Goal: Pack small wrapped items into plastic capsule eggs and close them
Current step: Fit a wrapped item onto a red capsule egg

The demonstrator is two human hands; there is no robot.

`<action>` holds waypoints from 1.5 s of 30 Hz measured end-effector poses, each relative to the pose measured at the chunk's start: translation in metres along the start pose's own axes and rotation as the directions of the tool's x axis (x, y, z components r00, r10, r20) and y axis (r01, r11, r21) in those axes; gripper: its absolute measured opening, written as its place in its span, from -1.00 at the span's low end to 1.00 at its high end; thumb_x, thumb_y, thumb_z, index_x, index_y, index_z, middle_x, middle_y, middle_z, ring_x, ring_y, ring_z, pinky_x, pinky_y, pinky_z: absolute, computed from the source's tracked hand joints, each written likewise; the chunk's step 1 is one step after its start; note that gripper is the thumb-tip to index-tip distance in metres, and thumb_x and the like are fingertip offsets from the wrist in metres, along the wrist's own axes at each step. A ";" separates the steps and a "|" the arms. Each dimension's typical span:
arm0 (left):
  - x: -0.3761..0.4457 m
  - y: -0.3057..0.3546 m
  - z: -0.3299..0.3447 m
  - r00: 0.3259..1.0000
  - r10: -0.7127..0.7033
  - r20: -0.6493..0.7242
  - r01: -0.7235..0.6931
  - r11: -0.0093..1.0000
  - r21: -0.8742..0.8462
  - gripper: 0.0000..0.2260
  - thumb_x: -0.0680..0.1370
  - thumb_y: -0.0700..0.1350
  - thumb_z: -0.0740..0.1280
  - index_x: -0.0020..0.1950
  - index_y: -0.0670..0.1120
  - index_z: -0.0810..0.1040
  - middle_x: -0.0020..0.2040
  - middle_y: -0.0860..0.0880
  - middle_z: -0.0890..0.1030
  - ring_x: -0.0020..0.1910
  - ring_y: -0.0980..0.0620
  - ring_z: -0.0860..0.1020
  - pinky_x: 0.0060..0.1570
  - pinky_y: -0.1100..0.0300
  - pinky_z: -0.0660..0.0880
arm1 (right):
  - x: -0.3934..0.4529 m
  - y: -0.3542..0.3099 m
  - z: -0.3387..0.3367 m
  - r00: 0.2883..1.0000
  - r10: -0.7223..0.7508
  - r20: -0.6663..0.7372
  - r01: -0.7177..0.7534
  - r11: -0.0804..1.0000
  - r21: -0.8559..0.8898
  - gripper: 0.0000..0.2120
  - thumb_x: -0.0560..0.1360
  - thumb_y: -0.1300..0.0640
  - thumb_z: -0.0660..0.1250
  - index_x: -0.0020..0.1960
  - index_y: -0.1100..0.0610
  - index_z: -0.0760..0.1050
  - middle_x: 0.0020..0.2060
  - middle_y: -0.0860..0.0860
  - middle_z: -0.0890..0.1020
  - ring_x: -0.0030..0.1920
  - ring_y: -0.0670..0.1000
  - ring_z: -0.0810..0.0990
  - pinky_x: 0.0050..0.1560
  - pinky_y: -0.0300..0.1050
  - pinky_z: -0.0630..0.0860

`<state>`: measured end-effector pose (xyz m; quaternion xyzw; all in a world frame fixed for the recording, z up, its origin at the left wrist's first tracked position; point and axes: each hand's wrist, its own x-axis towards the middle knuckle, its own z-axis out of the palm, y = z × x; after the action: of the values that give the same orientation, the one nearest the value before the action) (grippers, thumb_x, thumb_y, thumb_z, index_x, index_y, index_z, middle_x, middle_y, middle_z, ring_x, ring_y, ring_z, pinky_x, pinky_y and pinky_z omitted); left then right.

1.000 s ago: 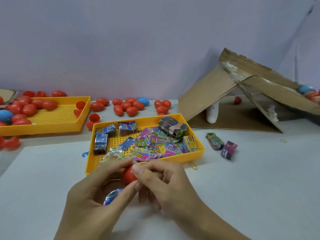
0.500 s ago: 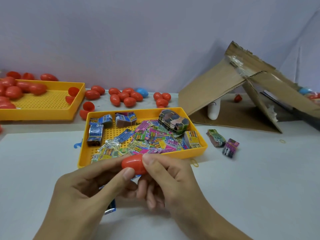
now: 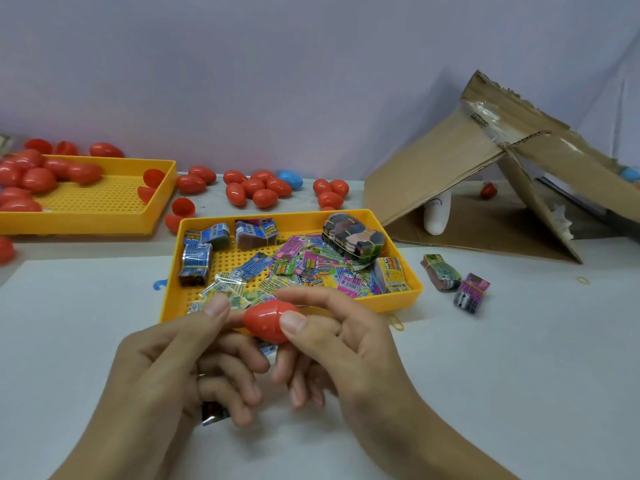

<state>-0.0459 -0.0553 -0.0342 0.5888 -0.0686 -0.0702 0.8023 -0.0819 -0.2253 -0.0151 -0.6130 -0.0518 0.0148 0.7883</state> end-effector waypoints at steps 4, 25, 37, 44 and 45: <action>-0.006 0.010 0.012 1.000 -0.014 0.024 0.014 1.000 -0.007 -0.31 0.08 0.36 0.58 -0.15 -0.23 0.71 -0.38 -0.35 0.56 -0.58 -0.18 0.51 -0.60 0.16 0.46 | 0.002 0.001 0.000 1.000 0.010 -0.009 -0.009 0.999 0.033 -0.82 0.49 0.03 0.32 -0.07 0.13 0.60 -0.43 0.12 0.62 -0.56 0.00 0.49 -0.58 -0.27 0.30; -0.011 0.010 0.013 0.997 0.065 0.037 -0.067 0.995 0.080 -0.72 0.33 0.07 0.49 -0.07 -0.06 0.71 -0.36 -0.13 0.62 -0.51 -0.04 0.55 -0.51 0.17 0.51 | 0.000 0.009 -0.002 0.983 -0.176 0.047 0.180 0.978 -0.103 -0.87 0.37 0.14 0.37 -0.17 0.08 0.70 0.02 0.08 0.70 -0.30 0.01 0.63 -0.36 -0.20 0.47; -0.013 0.006 0.010 0.931 0.332 0.149 -0.359 0.905 0.229 -0.73 0.38 -0.16 0.49 0.06 0.03 0.68 0.10 -0.06 0.67 0.05 -0.09 0.67 -0.05 0.16 0.60 | 0.001 0.005 0.003 0.994 -0.069 -0.083 0.059 0.991 -0.121 -0.68 0.40 -0.15 0.40 -0.19 0.12 0.63 -0.41 0.13 0.61 -0.55 0.03 0.49 -0.61 -0.24 0.34; -0.017 0.005 0.013 0.955 0.290 0.060 -0.296 0.939 0.175 -0.75 0.39 -0.09 0.45 0.06 0.00 0.63 -0.09 -0.05 0.70 -0.16 -0.03 0.69 -0.15 0.19 0.62 | -0.004 0.006 0.007 0.948 -0.273 -0.162 0.221 0.934 -0.281 -0.68 0.27 -0.03 0.58 0.00 -0.03 0.66 -0.26 0.08 0.68 -0.39 0.02 0.60 -0.53 -0.17 0.48; -0.017 0.005 0.012 0.959 0.274 0.074 -0.283 0.943 0.176 -0.77 0.41 -0.06 0.42 0.05 0.00 0.65 -0.07 -0.06 0.70 -0.11 -0.03 0.70 -0.11 0.19 0.62 | -0.005 0.007 0.008 0.931 -0.335 -0.147 0.269 0.899 -0.345 -0.68 0.27 -0.03 0.58 0.00 -0.06 0.65 -0.24 0.04 0.68 -0.37 0.01 0.60 -0.51 -0.17 0.50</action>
<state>-0.0649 -0.0616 -0.0268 0.6431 -0.1766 0.0362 0.7442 -0.0878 -0.2165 -0.0200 -0.7150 -0.0679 -0.1795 0.6723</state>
